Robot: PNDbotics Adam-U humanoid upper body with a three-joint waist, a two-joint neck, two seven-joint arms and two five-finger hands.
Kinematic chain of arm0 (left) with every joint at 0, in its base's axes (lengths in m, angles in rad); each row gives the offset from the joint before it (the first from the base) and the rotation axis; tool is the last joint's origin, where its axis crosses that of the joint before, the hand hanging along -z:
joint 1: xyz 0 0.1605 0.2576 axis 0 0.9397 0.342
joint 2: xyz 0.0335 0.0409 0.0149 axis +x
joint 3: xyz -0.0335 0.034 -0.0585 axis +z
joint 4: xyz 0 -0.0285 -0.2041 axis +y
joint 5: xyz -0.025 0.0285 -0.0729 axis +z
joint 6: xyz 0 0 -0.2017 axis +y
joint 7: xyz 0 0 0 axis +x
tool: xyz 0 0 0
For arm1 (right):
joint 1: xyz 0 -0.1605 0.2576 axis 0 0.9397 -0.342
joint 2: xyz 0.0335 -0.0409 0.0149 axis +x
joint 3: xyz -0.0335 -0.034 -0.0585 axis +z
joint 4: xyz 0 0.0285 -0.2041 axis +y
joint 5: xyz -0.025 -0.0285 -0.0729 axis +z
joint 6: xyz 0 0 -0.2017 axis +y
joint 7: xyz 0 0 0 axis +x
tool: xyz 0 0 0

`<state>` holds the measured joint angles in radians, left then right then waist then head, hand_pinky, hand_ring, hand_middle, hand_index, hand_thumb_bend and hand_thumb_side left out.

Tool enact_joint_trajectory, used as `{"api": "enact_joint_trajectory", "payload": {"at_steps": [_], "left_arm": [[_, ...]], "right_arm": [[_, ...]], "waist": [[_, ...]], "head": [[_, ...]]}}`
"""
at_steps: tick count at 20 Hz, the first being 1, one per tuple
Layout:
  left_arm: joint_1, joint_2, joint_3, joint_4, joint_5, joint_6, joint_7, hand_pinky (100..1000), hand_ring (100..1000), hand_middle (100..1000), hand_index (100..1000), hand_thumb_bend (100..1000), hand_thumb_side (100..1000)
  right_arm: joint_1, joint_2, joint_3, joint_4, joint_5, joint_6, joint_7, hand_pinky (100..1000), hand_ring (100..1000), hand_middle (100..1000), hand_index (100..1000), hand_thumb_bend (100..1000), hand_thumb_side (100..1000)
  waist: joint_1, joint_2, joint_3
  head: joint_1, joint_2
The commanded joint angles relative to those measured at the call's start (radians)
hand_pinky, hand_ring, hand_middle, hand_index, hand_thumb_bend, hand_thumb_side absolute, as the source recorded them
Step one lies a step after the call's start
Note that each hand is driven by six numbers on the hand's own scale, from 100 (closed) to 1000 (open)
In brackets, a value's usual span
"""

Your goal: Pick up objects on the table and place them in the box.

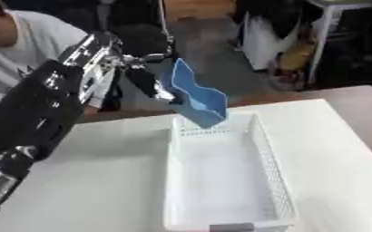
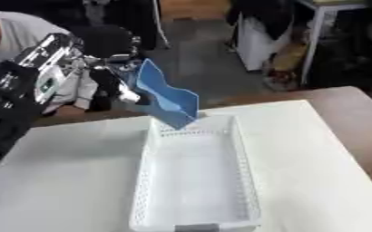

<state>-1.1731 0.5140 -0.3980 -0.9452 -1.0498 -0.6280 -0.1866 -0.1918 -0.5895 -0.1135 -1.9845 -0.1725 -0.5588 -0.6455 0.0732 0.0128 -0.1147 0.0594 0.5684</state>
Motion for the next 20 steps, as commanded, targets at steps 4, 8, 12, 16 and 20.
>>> {"api": "enact_joint_trajectory", "payload": {"at_steps": [4, 8, 12, 16, 20], "left_arm": [[-0.033, -0.007, -0.013, 0.009, 0.010, -0.084, 0.009, 100, 100, 154, 406, 177, 909], [-0.033, -0.014, -0.013, 0.022, 0.001, -0.140, 0.037, 100, 116, 197, 426, 175, 958], [-0.029, -0.017, -0.019, 0.036, -0.023, -0.206, 0.050, 484, 690, 681, 761, 440, 1000], [-0.026, -0.019, -0.014, 0.060, -0.066, -0.259, 0.025, 778, 955, 923, 938, 939, 1000], [-0.024, -0.020, -0.008, 0.072, -0.080, -0.278, 0.022, 974, 1000, 1000, 1000, 1000, 1000]], "right_arm": [[-0.024, -0.027, -0.006, -0.015, -0.008, -0.016, -0.018, 182, 329, 496, 576, 100, 861], [-0.037, -0.025, -0.007, -0.015, -0.015, -0.014, -0.022, 186, 330, 495, 576, 100, 860], [-0.047, -0.025, -0.007, -0.015, -0.021, -0.012, -0.022, 190, 331, 495, 576, 100, 860], [-0.052, -0.025, -0.007, -0.015, -0.025, -0.011, -0.021, 190, 331, 495, 576, 100, 860], [-0.054, -0.025, -0.007, -0.015, -0.026, -0.011, -0.019, 190, 331, 495, 577, 100, 860]], "waist": [[-0.002, -0.006, -0.011], [0.002, -0.005, -0.020], [0.005, -0.005, -0.028], [0.007, -0.005, -0.032], [0.008, -0.004, -0.033]], "head": [[-0.006, -0.014], [-0.003, -0.025], [0.004, -0.030], [0.006, -0.032], [0.005, -0.030]]}}
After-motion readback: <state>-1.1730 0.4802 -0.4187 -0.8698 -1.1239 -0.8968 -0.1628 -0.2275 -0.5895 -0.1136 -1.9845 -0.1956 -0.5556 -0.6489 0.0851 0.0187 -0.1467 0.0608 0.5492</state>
